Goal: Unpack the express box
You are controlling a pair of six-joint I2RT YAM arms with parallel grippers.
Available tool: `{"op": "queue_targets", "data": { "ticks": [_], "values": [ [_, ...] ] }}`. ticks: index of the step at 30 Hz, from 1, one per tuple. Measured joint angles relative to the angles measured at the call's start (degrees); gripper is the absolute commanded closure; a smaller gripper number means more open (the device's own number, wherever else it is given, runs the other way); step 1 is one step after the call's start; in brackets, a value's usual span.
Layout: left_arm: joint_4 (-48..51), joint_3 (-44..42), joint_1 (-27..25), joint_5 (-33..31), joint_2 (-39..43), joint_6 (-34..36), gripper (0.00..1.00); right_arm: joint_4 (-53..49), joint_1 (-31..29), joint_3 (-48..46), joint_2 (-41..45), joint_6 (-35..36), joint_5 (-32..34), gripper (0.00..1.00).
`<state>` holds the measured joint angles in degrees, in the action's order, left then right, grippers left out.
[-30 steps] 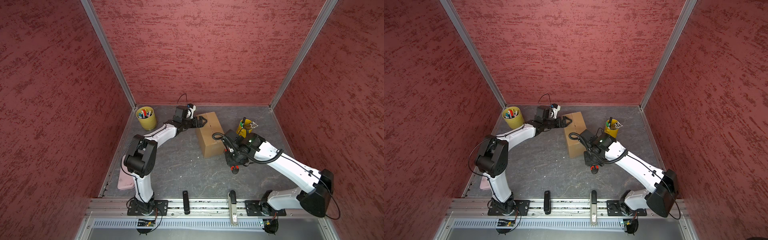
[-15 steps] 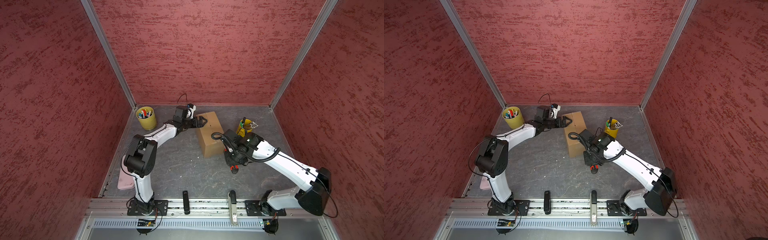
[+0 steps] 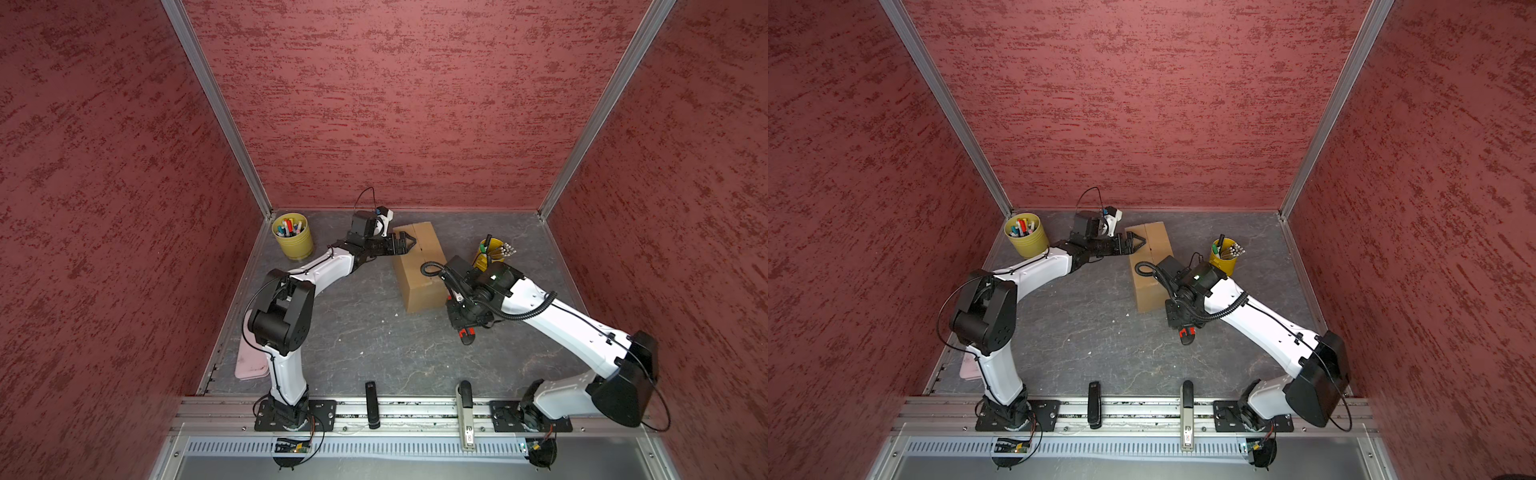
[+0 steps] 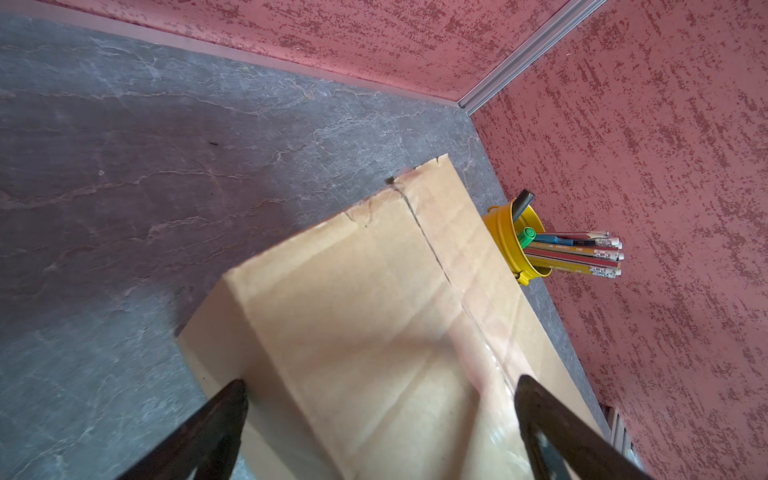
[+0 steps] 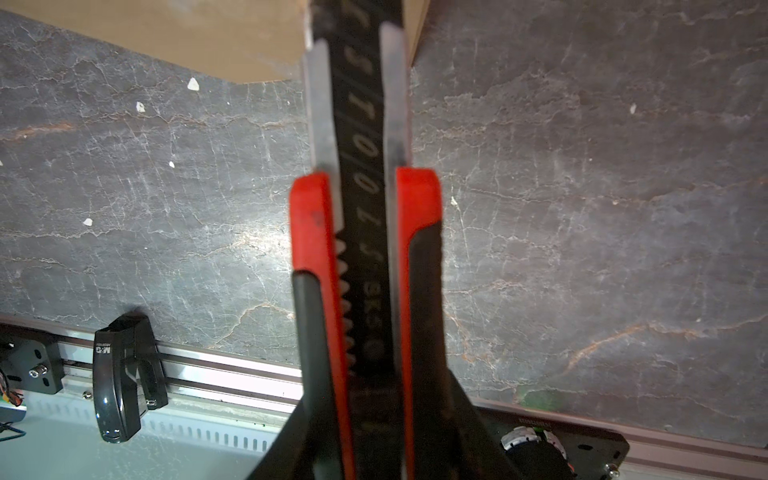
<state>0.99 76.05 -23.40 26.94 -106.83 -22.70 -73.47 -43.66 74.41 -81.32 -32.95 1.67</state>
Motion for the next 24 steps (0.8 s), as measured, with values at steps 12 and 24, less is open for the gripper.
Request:
{"op": "queue_targets", "data": {
  "ticks": [12, 24],
  "values": [
    [-1.1, -0.3, -0.8, 0.0, 0.0, -0.9, 0.0, 0.0, 0.0, 1.1, -1.2, 0.5, 0.0, 1.0],
    [-1.6, -1.1, -1.7, 0.0, 0.0, -4.2, 0.0, 1.2, 0.1, 3.3, -4.9, 2.5, -0.1, 1.0]
  ]
}}
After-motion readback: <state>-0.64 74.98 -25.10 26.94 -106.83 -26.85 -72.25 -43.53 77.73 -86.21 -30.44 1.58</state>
